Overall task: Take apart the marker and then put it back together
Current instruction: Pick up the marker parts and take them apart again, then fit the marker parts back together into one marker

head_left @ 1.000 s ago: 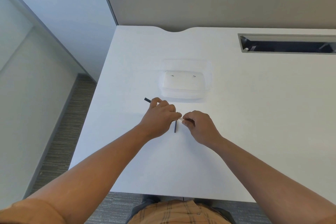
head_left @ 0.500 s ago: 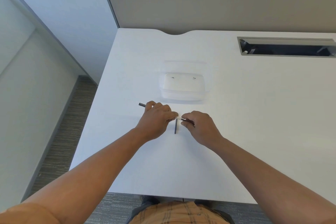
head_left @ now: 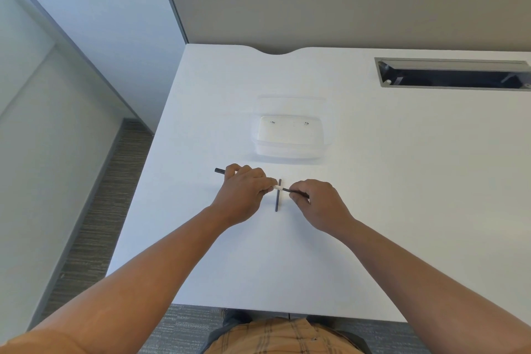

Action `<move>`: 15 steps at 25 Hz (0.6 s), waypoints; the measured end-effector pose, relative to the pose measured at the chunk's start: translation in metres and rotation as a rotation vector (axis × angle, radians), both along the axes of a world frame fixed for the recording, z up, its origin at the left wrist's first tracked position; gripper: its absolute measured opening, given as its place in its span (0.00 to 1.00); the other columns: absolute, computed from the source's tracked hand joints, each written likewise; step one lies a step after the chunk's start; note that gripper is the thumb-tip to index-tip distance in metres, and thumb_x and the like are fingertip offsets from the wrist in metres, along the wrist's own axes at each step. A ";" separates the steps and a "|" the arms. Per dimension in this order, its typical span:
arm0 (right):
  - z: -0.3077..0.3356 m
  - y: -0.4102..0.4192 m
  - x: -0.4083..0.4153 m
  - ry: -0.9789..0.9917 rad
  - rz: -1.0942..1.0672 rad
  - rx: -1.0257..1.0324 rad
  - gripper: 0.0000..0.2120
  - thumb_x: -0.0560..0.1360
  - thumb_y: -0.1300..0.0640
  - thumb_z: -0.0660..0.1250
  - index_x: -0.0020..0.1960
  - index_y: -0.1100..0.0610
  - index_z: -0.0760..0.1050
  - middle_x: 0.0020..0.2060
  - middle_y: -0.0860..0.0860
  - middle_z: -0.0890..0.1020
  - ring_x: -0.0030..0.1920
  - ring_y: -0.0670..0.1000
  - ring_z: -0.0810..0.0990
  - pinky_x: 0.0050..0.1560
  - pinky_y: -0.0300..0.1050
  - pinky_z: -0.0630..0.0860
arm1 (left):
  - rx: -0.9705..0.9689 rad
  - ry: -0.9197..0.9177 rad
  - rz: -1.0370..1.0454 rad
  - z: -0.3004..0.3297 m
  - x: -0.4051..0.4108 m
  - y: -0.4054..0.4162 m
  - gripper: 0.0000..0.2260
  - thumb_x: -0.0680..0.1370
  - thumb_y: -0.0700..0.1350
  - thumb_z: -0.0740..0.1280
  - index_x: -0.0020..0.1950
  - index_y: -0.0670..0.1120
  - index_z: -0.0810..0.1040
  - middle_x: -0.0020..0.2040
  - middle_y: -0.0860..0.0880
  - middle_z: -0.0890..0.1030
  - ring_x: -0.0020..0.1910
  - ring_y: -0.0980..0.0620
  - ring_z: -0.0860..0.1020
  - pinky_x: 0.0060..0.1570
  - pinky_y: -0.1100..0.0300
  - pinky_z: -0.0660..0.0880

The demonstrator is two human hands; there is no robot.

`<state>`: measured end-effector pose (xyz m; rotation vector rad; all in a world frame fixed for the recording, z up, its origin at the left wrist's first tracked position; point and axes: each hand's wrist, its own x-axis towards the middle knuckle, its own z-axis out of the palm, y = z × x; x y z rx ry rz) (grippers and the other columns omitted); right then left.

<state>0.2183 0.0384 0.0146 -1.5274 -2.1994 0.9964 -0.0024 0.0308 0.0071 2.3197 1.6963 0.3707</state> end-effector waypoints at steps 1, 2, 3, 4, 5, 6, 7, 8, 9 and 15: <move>0.000 0.001 0.003 -0.016 -0.009 -0.005 0.09 0.81 0.55 0.64 0.52 0.54 0.82 0.41 0.51 0.82 0.43 0.54 0.79 0.47 0.52 0.77 | -0.018 -0.001 0.013 0.000 -0.001 0.000 0.10 0.82 0.45 0.63 0.57 0.55 0.82 0.45 0.55 0.79 0.47 0.49 0.75 0.58 0.54 0.55; 0.000 0.003 0.006 -0.027 -0.015 -0.003 0.09 0.81 0.55 0.64 0.52 0.53 0.83 0.42 0.50 0.82 0.45 0.53 0.79 0.48 0.50 0.76 | -0.033 0.002 0.024 0.000 -0.002 0.000 0.10 0.83 0.45 0.62 0.58 0.55 0.82 0.46 0.55 0.79 0.48 0.48 0.75 0.58 0.53 0.57; 0.001 0.006 0.008 -0.033 -0.015 0.005 0.09 0.81 0.55 0.64 0.53 0.53 0.83 0.44 0.50 0.82 0.46 0.52 0.79 0.48 0.48 0.76 | -0.048 0.007 0.035 0.000 -0.002 0.001 0.11 0.83 0.45 0.62 0.58 0.55 0.82 0.46 0.55 0.80 0.48 0.48 0.75 0.58 0.52 0.58; 0.002 0.009 0.009 -0.037 -0.012 0.013 0.09 0.81 0.56 0.65 0.54 0.52 0.84 0.45 0.50 0.81 0.47 0.51 0.78 0.49 0.48 0.75 | -0.067 0.011 0.045 -0.001 -0.002 0.002 0.11 0.83 0.46 0.61 0.58 0.55 0.81 0.48 0.55 0.80 0.48 0.48 0.75 0.57 0.52 0.60; 0.004 0.014 0.009 -0.035 -0.012 0.019 0.09 0.81 0.56 0.65 0.55 0.52 0.84 0.47 0.50 0.81 0.47 0.51 0.79 0.49 0.48 0.76 | -0.098 0.007 0.055 -0.001 -0.002 0.003 0.11 0.83 0.46 0.60 0.59 0.55 0.81 0.49 0.56 0.80 0.49 0.49 0.75 0.56 0.52 0.62; 0.006 0.020 0.009 -0.029 -0.020 0.022 0.09 0.81 0.56 0.65 0.56 0.53 0.84 0.48 0.50 0.80 0.47 0.52 0.79 0.50 0.48 0.76 | -0.143 -0.005 0.063 -0.003 -0.002 0.005 0.11 0.83 0.46 0.60 0.60 0.55 0.80 0.50 0.55 0.80 0.49 0.49 0.75 0.54 0.52 0.64; 0.009 0.026 0.008 -0.019 -0.028 0.029 0.10 0.81 0.57 0.65 0.57 0.53 0.84 0.49 0.51 0.79 0.48 0.52 0.79 0.50 0.48 0.77 | -0.194 -0.022 0.069 -0.004 -0.002 0.006 0.12 0.83 0.46 0.59 0.60 0.55 0.80 0.50 0.55 0.80 0.49 0.48 0.75 0.53 0.51 0.67; 0.012 0.033 0.006 -0.011 -0.034 0.043 0.11 0.82 0.58 0.64 0.59 0.54 0.84 0.50 0.51 0.79 0.48 0.52 0.79 0.50 0.48 0.77 | -0.241 -0.033 0.073 -0.006 -0.003 0.008 0.13 0.83 0.45 0.58 0.60 0.54 0.80 0.50 0.53 0.80 0.48 0.48 0.75 0.51 0.51 0.70; 0.014 0.040 0.004 -0.007 -0.034 0.063 0.12 0.82 0.59 0.64 0.60 0.55 0.83 0.51 0.51 0.79 0.49 0.53 0.79 0.51 0.48 0.77 | -0.282 -0.036 0.078 -0.008 -0.004 0.009 0.13 0.83 0.44 0.57 0.60 0.53 0.79 0.49 0.52 0.79 0.48 0.46 0.76 0.50 0.50 0.72; 0.028 0.099 -0.009 -0.086 0.007 0.197 0.14 0.80 0.64 0.59 0.57 0.58 0.82 0.47 0.55 0.79 0.49 0.58 0.79 0.49 0.52 0.78 | -0.486 -0.055 0.151 -0.016 -0.007 0.028 0.11 0.84 0.47 0.57 0.57 0.49 0.79 0.51 0.50 0.80 0.49 0.47 0.77 0.50 0.52 0.75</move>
